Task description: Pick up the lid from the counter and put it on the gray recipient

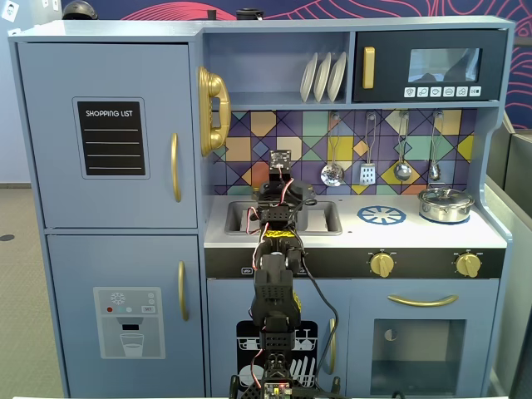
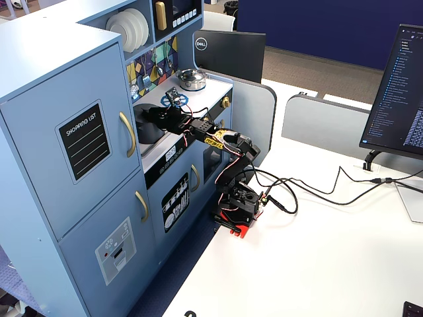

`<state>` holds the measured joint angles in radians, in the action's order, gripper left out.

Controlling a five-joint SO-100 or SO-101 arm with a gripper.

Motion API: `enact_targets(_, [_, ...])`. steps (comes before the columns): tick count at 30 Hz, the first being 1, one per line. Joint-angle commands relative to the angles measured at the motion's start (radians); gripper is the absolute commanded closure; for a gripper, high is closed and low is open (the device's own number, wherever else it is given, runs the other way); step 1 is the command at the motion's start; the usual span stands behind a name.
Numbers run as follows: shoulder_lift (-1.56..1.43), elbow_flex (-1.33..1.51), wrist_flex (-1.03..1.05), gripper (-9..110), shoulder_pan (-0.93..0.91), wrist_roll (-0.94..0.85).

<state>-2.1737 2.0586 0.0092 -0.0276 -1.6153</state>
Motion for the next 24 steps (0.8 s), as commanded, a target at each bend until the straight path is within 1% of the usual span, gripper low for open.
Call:
enact_targets(1, [-0.055, 0.006, -0.008, 77, -0.026, -0.021])
enact_targets(2, [-0.066, 0.011, 0.0, 74, -0.032, -0.018])
enact_targets(4, [-0.106, 0.014, 0.034, 72, -0.035, -0.009])
enact_targets(8, [-0.272, 0.014, 0.195, 75, -0.018, -0.003])
enact_targets(10, [-0.408, 0.011, 0.388, 79, -0.006, 0.014])
enact_targets(14, [-0.676, 0.025, 0.834, 91, 0.025, 0.028])
enact_targets(16, [-0.767, 0.057, 1.008, 101, 0.029, 0.0])
enact_targets(18, [-0.819, 0.089, 1.15, 102, 0.017, 0.046])
enact_targets(21, [-0.851, 0.178, 1.22, 102, 0.006, 0.13])
enact_targets(24, [-0.854, 0.331, 1.169, 102, -0.009, 0.126])
